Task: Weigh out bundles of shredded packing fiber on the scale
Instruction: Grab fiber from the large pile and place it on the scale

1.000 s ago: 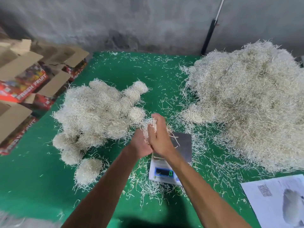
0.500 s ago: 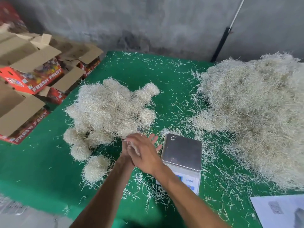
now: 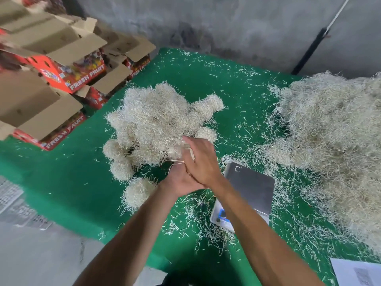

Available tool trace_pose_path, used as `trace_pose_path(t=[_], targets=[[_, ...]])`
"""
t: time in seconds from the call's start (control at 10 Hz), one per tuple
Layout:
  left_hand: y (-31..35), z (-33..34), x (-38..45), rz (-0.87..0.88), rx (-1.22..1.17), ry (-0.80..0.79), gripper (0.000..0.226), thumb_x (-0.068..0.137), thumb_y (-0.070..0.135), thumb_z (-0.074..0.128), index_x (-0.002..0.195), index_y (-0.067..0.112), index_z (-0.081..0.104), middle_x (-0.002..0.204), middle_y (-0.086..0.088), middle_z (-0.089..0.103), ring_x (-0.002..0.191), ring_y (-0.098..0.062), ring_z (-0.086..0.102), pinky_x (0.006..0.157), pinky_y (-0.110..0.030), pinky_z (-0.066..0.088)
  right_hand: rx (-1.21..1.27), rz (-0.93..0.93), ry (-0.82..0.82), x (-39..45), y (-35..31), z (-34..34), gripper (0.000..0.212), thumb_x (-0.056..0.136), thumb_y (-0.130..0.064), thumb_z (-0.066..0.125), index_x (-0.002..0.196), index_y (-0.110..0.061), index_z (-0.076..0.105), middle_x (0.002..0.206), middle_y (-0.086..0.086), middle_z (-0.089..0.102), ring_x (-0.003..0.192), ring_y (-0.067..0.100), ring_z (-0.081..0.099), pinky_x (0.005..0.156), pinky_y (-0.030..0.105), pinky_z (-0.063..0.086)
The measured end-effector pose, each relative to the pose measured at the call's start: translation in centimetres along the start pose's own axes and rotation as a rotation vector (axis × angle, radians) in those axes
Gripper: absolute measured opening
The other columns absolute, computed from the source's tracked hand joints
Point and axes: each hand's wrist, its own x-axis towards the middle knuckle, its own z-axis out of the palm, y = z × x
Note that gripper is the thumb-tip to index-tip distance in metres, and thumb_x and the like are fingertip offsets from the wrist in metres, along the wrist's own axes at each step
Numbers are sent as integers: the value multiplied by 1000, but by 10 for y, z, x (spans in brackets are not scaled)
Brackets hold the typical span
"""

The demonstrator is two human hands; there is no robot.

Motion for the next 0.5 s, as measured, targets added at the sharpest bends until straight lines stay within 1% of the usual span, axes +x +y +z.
trace_pose_path(t=[0.1, 0.2, 0.3, 0.4, 0.5], targets=[[8, -23, 9, -114, -376, 159, 15, 99, 28, 53, 109, 18, 58, 115, -16, 61, 97, -39, 57, 104, -41, 44, -186, 51, -165, 7, 23, -16, 80, 108, -62, 7, 124, -18, 71, 148, 2, 57, 138, 17, 41, 120, 49, 26], [8, -30, 15, -150, -592, 264, 42, 98, 52, 50, 103, 11, 61, 93, -21, 70, 83, -35, 71, 89, -47, 55, -157, 92, -289, 2, 16, -6, 78, 110, -58, 4, 146, -11, 55, 163, 6, 40, 151, 20, 32, 126, 45, 22], [11, -24, 19, -128, -513, 219, 51, 100, 58, 46, 117, 13, 64, 128, -23, 63, 125, -34, 59, 111, -49, 41, 121, 131, -366, 4, -17, 10, 56, 113, -30, 26, 166, -17, 13, 170, 11, 20, 154, 23, 28, 126, 37, 24], [4, -31, 32, -311, -665, 132, 38, 110, 20, 38, 144, 5, 44, 147, -14, 47, 133, -28, 47, 90, -10, 48, 303, 198, -431, 2, -33, 5, 58, 112, -49, 15, 164, -25, 19, 168, 4, 26, 147, -9, 19, 126, 21, 17], [-14, -61, 47, -393, -567, 422, 47, 106, 11, 46, 149, -3, 35, 155, -17, 38, 141, -30, 38, 91, -13, 47, 281, 63, -470, -1, -31, -4, 60, 110, -58, 19, 157, -27, 39, 156, 4, 46, 133, -3, 46, 113, 13, 36]])
